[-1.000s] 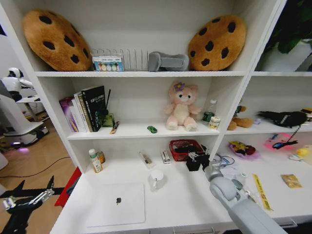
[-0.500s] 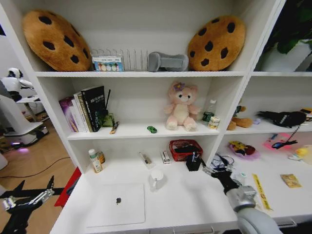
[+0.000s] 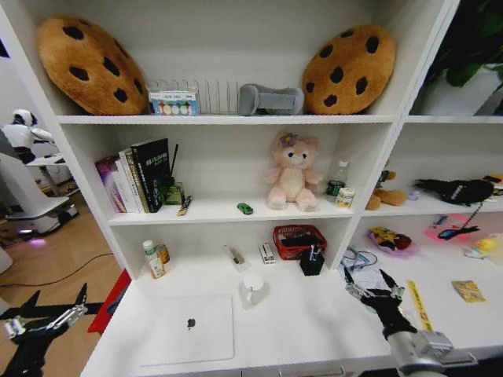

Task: Organize the objects on the table.

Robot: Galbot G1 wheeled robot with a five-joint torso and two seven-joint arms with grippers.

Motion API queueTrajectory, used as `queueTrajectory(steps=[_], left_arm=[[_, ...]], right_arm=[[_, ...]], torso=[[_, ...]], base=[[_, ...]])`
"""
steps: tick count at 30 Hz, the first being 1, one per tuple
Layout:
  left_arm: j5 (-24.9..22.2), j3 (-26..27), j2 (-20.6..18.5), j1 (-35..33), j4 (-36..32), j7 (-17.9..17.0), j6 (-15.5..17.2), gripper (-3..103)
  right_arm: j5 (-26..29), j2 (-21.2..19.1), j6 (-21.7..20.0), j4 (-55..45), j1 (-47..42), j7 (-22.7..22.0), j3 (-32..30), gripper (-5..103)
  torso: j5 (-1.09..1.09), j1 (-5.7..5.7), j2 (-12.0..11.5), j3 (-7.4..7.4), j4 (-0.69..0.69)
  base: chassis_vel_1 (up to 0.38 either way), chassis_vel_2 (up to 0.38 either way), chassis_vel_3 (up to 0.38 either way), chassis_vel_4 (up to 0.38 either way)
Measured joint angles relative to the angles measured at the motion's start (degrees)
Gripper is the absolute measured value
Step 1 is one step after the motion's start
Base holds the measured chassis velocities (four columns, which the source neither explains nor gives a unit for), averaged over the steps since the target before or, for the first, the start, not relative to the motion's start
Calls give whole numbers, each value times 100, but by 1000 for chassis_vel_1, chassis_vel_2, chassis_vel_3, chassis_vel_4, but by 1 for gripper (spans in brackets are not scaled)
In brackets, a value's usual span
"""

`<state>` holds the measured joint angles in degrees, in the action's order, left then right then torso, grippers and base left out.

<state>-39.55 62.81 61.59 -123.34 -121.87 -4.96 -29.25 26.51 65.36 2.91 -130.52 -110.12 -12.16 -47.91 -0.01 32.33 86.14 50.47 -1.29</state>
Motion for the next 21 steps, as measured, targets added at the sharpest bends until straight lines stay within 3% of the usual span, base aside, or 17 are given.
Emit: queueTrajectory(steps=[12,16,18,21], left_arm=[[0,0,0,0,0,0,0,100],[0,0,0,0,0,0,0,100],[0,-1,1,-1,-1,1,0,100],[0,-1,1,-1,-1,1,0,100]], right_arm=[[69,7,72,520,210,-125,-186,100],[67,-63,55,752,373,-222,-82,100],[119,-224,-76,1018,523,-269,56,103],[142,-319,-141,1158,603,-271,142,103]], torso=[[1,1,0,0,1],[0,1,-1,1,-1],[10,0,-1,1,5],[1,-1,0,1,2]], base=[[-101,-104,109,91],[-195,-203,214,206],[-68,-154,117,127],[6,-95,74,77]])
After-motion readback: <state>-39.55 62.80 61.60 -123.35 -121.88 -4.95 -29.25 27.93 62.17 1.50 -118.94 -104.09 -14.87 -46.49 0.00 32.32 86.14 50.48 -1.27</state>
